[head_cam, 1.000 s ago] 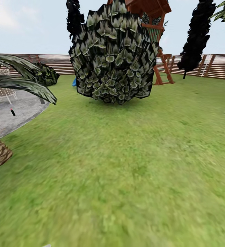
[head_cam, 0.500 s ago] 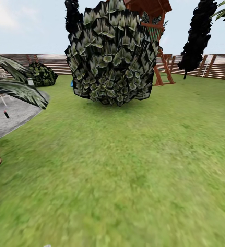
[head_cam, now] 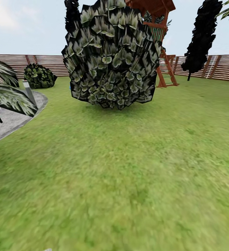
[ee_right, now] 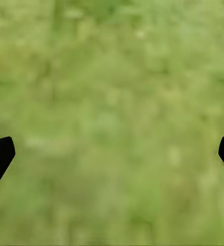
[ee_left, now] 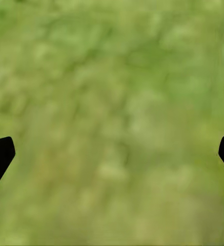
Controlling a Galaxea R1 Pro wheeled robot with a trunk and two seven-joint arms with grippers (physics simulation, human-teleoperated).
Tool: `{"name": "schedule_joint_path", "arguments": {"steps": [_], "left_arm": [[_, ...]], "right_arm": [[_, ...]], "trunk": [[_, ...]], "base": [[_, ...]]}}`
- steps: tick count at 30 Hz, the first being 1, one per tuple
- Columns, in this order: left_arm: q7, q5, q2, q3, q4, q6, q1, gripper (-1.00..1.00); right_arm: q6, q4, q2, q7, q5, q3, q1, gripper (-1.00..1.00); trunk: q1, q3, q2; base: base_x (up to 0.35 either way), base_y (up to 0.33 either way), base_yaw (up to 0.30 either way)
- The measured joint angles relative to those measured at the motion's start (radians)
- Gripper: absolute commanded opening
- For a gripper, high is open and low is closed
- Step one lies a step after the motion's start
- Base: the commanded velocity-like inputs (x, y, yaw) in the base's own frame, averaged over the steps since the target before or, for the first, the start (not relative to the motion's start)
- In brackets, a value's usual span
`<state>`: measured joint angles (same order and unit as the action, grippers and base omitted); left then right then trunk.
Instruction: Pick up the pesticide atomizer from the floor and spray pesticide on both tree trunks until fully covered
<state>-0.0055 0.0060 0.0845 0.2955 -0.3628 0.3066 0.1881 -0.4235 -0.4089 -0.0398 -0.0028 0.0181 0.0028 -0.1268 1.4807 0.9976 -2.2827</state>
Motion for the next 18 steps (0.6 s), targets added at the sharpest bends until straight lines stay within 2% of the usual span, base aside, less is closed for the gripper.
{"name": "schedule_joint_path", "arguments": {"steps": [5,18], "left_arm": [[0.0,0.0,0.0,0.0,0.0,0.0,0.0,1.0],[0.0,0.0,0.0,0.0,0.0,0.001,0.0,1.0]], "right_arm": [[0.0,0.0,0.0,0.0,0.0,0.0,0.0,1.0],[0.0,0.0,0.0,0.0,0.0,0.0,0.0,1.0]], "trunk": [[0.0,0.0,0.0],[0.0,0.0,0.0]], "base": [[0.338,-0.118,0.137],[0.338,-0.118,0.232]]}}
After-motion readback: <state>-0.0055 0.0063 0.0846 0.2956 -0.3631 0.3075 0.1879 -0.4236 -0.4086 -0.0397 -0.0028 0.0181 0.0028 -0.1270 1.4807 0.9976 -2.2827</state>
